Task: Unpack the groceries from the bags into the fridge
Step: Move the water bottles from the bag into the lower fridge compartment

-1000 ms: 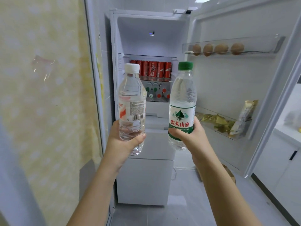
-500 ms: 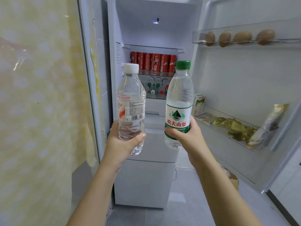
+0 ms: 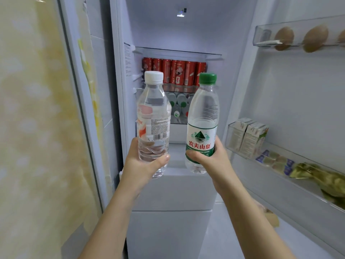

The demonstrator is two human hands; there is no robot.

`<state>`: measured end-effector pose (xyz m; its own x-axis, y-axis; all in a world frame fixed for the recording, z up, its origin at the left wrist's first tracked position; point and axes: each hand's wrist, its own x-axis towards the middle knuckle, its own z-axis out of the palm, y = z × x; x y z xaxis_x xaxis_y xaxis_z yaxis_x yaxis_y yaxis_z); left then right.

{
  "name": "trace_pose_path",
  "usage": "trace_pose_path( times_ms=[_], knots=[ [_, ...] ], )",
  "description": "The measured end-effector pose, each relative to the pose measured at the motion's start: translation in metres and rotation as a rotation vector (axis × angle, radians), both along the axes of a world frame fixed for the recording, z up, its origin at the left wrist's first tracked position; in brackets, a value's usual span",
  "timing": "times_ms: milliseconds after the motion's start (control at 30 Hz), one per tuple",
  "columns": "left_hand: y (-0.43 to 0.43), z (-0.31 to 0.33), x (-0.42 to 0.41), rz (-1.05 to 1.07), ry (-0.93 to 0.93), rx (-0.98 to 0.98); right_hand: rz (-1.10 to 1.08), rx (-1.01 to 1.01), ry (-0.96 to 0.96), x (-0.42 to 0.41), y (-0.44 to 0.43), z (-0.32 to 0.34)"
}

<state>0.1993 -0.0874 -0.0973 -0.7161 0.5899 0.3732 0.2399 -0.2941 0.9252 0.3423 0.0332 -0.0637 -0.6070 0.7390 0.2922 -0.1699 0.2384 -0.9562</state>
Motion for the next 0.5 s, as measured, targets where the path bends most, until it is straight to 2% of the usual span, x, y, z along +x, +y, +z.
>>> trace_pose_path(
  times_ms=[500],
  knots=[
    [0.085,-0.038,-0.091,0.055,-0.012,-0.13,-0.013,-0.085,-0.037,-0.095,0.088,-0.043]
  ],
)
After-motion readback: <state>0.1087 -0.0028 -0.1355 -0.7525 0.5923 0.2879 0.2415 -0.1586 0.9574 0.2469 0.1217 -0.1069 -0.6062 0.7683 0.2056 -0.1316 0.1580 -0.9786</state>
